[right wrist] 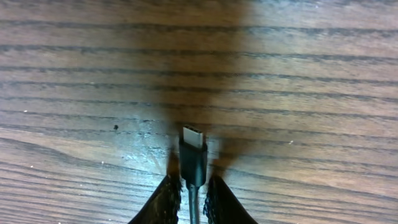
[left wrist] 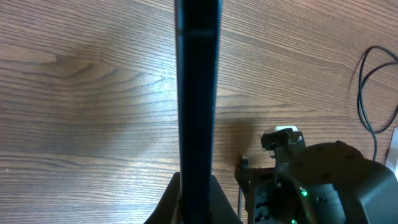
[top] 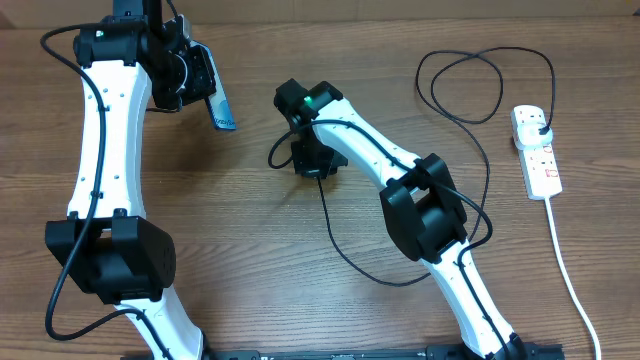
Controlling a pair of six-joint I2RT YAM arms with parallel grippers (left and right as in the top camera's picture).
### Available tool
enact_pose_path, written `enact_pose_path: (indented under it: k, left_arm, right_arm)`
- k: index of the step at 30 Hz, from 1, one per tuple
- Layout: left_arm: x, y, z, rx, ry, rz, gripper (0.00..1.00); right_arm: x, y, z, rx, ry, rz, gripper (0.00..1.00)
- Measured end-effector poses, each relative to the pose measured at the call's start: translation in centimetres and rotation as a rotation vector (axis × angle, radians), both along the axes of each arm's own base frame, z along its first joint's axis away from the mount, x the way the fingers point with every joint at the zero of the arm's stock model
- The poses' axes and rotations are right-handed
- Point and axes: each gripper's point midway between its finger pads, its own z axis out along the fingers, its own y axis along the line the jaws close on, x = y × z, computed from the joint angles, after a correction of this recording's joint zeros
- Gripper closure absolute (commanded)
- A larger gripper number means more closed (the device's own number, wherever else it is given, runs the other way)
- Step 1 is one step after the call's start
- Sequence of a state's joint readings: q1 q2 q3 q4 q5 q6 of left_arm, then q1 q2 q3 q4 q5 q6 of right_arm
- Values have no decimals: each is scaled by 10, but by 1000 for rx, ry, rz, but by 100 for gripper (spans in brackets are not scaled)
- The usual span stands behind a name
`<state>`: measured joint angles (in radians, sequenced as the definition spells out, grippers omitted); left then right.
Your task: Plug charger to phone and switch on socket
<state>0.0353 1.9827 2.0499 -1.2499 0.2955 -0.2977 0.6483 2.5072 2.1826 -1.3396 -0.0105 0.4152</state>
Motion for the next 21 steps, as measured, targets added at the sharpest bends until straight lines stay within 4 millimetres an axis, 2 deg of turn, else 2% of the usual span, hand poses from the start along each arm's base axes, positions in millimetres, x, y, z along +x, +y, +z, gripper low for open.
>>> enact_pose_path:
  k: [8,12,21]
  left_arm:
    - [0,0,0,0,0,0,96]
    - [0,0,0,0,0,0,96]
    - [0,0,0,0,0,0,96]
  right_arm:
    - [2,2,0,-5,-19,9,85]
    - [2,3,-1,-5,-22,8,92]
    - [3,7,0,2,-34,15,96]
